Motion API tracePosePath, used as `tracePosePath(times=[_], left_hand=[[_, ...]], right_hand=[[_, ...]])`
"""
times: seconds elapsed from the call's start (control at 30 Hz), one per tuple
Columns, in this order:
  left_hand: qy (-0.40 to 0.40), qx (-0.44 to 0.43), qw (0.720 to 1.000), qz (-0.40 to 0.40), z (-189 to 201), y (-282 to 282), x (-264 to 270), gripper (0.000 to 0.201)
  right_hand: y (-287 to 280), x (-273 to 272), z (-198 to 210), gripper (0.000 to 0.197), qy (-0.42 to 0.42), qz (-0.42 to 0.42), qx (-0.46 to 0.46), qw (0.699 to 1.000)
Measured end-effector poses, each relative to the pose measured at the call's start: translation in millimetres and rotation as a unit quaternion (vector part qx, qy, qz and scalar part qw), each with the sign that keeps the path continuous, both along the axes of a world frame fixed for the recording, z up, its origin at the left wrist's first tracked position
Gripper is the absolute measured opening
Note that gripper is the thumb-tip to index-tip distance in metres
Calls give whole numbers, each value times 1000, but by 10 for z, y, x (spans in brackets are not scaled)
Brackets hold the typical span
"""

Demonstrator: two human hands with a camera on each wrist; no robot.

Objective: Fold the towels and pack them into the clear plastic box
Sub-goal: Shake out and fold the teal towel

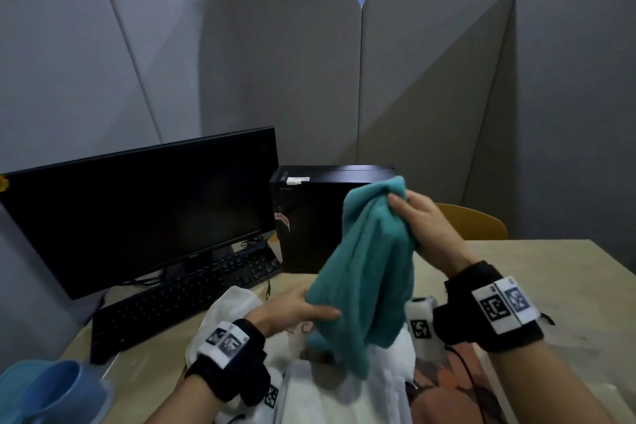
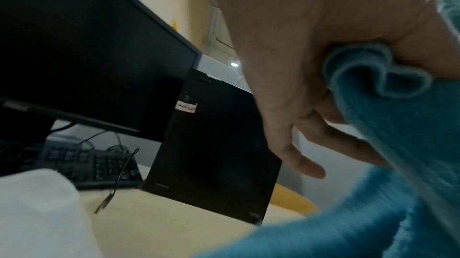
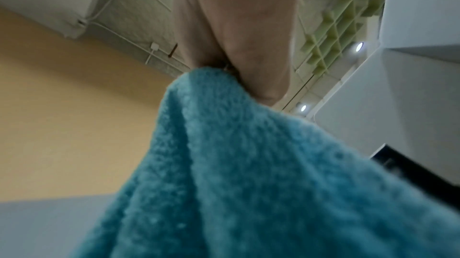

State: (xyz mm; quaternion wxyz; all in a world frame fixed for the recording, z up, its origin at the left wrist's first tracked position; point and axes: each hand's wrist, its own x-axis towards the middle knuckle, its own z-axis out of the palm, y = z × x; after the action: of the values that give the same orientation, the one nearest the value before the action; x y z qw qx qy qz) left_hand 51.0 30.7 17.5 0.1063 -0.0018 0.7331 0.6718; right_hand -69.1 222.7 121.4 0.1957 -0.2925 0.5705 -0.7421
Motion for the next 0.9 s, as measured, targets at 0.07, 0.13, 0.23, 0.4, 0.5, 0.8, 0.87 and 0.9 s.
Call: tracePosePath(times=[0.07, 0.13, 0.23, 0.4, 0.5, 0.8, 0.87, 0.9], left_hand=[[33, 145, 986, 75, 102, -108, -51, 60], [54, 280, 946, 152, 249, -190, -145, 65], [29, 264, 945, 191, 439, -164, -271, 32], [23, 169, 955, 244, 564, -207, -340, 13], [34, 112, 955, 274, 614, -326, -346, 13], [177, 146, 916, 330, 882, -434, -120, 51], [144, 143, 936, 287, 759, -411, 76, 58], [113, 133, 951, 254, 636, -416, 180, 61]], right_hand=[[118, -93, 52, 23, -48, -22, -51, 997], [146, -198, 57, 23, -88, -40, -47, 994], [74, -351, -1, 18, -144, 3, 26, 989], [49, -380, -216, 49, -75, 88, 265, 957], [59, -426, -322, 69, -92, 61, 226, 968], [-9, -418, -44, 27, 57, -166, 41, 984], [60, -314, -127, 26, 84, -153, 53, 983], [93, -249, -237, 26, 101, -135, 82, 982]])
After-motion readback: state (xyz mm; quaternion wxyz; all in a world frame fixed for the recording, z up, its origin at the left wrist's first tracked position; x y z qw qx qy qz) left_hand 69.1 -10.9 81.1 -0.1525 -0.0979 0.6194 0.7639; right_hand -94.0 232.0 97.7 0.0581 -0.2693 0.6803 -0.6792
